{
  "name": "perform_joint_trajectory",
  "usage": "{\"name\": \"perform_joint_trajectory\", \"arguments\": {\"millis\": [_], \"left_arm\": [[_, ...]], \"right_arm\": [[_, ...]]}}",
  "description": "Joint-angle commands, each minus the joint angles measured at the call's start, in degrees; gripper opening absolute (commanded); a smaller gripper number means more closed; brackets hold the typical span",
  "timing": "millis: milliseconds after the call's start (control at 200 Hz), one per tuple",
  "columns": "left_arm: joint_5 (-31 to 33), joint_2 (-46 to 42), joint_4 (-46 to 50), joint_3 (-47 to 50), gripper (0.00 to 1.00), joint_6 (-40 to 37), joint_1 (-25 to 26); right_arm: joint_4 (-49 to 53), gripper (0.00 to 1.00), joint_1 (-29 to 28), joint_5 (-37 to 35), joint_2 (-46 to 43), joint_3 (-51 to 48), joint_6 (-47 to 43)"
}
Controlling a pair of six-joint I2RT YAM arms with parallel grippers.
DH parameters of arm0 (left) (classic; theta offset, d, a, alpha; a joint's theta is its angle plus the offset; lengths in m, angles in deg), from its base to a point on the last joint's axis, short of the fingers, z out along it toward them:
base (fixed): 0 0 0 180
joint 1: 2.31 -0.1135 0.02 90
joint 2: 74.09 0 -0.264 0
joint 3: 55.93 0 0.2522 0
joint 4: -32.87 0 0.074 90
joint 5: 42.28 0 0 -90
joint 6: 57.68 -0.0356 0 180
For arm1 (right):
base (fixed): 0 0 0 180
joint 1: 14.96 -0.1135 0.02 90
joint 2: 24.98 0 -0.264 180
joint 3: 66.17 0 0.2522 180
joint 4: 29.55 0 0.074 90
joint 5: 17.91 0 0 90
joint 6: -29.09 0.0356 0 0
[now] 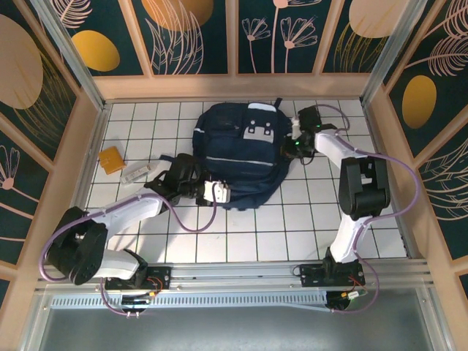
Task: Pack the student bag
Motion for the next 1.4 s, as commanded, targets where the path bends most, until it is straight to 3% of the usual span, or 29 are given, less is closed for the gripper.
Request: {"name": "perform_joint_trajectory", "arguments": {"millis": [0,80,135,250,380,440,490,691,876,1006,1191,1266,1396], "left_arm": [[-5.14,-3.35,3.18,-1.08,0.25,4.77,-0.30],[-4.30,-5.68,4.68,-3.84,0.27,6.60,-0.38],[-2.03,-7.32,4.85,-5.29,0.36,8.30,-0.36],[4.76,-8.07,2.36,-6.56,0.54,9.51,-0.39],[7.67,-0.81,4.68,-12.59,0.52,5.07,-0.37],[7.34,4.00,8.57,-17.16,0.41,2.66,-0.36],[7.52,7.93,11.63,-20.57,0.37,0.47,-0.36],[7.44,15.92,14.61,-25.36,0.52,-2.35,-0.35],[6.78,18.47,17.50,-26.94,0.57,-5.24,-0.03],[8.42,19.63,18.00,-26.42,0.61,-7.25,0.21],[9.05,19.94,19.10,-26.04,0.66,-7.27,0.47],[8.40,20.26,19.49,-26.71,0.66,-6.91,0.50],[13.69,22.35,14.99,-27.46,0.60,-1.03,0.49]], "right_arm": [[-4.08,0.35,3.05,0.13,-4.27,-0.64,-1.85],[-5.71,0.38,2.52,7.09,-10.26,-6.00,-4.89],[-6.25,0.40,2.38,9.89,-14.96,-9.00,-5.53],[-8.06,0.44,2.29,5.01,-24.20,-13.71,-8.16],[-14.62,0.44,2.28,0.67,-28.94,-17.31,-19.00],[-15.19,0.47,2.51,-4.98,-28.00,-15.13,-14.42],[-11.84,0.53,3.01,-7.37,-25.96,-11.17,-8.29],[-5.51,0.58,4.16,0.26,-19.10,-5.21,3.22],[-10.02,0.57,4.07,14.28,-18.16,-11.49,-6.93],[-13.29,0.56,4.30,15.90,-17.15,-13.16,-12.86],[-8.89,0.54,4.38,16.15,-13.37,-7.26,-14.62],[-10.14,0.54,4.36,16.26,-13.90,-8.20,-14.80],[-11.14,0.52,4.39,15.98,-15.19,-9.94,-15.06]]}}
